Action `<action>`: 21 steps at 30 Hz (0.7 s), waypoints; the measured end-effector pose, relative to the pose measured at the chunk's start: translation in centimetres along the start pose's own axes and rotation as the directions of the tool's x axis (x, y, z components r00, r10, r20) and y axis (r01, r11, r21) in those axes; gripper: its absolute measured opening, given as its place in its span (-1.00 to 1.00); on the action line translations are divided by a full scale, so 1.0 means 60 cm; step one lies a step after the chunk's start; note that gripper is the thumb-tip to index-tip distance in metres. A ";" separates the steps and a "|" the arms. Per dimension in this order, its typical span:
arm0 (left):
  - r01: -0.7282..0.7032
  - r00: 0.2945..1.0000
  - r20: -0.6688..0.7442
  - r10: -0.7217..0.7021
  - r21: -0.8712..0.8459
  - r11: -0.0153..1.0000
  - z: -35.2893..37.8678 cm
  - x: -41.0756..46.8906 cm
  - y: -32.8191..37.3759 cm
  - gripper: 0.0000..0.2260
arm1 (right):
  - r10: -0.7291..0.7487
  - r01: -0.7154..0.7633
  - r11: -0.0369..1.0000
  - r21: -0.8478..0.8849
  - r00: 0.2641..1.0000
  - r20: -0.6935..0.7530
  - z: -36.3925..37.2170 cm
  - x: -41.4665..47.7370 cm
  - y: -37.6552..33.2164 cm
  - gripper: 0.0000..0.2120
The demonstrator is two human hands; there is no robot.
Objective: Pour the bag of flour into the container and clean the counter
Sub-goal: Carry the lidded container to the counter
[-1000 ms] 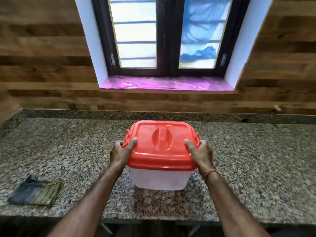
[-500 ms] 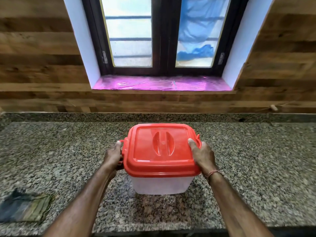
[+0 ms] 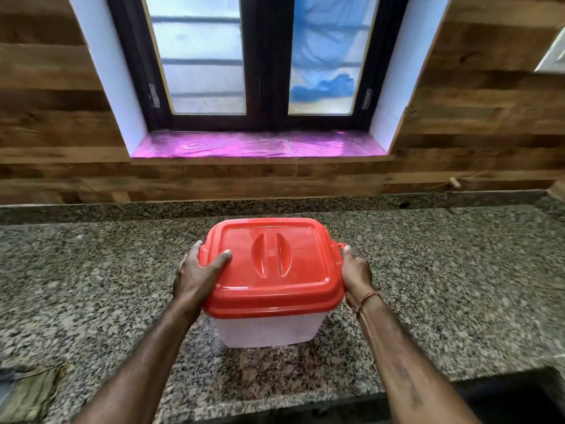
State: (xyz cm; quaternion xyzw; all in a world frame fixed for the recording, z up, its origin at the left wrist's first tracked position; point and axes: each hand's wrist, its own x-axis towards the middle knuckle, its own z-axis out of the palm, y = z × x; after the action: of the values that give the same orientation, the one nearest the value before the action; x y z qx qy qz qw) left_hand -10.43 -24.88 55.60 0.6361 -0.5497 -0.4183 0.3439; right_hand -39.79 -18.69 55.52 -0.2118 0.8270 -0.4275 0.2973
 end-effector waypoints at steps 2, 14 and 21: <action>-0.004 1.000 0.009 0.004 -0.034 0.999 0.001 0.001 -0.001 -0.17 | -0.048 0.046 0.998 -0.039 0.997 -0.053 0.000 -0.003 -0.002 -0.57; 0.125 0.991 0.087 -0.105 -0.274 0.954 0.001 -0.017 0.015 -0.35 | -0.350 0.363 0.906 -0.219 0.932 0.097 -0.013 -0.047 -0.008 -0.45; 0.080 0.996 0.061 -0.065 -0.287 0.955 -0.016 -0.016 0.021 -0.29 | -0.301 0.266 0.941 0.208 0.940 0.159 -0.002 -0.073 -0.022 -0.49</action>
State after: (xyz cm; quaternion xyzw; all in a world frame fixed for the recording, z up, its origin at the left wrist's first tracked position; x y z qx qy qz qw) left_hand -10.12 -24.14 57.27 0.5878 -0.4675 -0.5227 0.4034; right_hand -36.51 -16.71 58.05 -0.3401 0.7130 -0.5184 0.3275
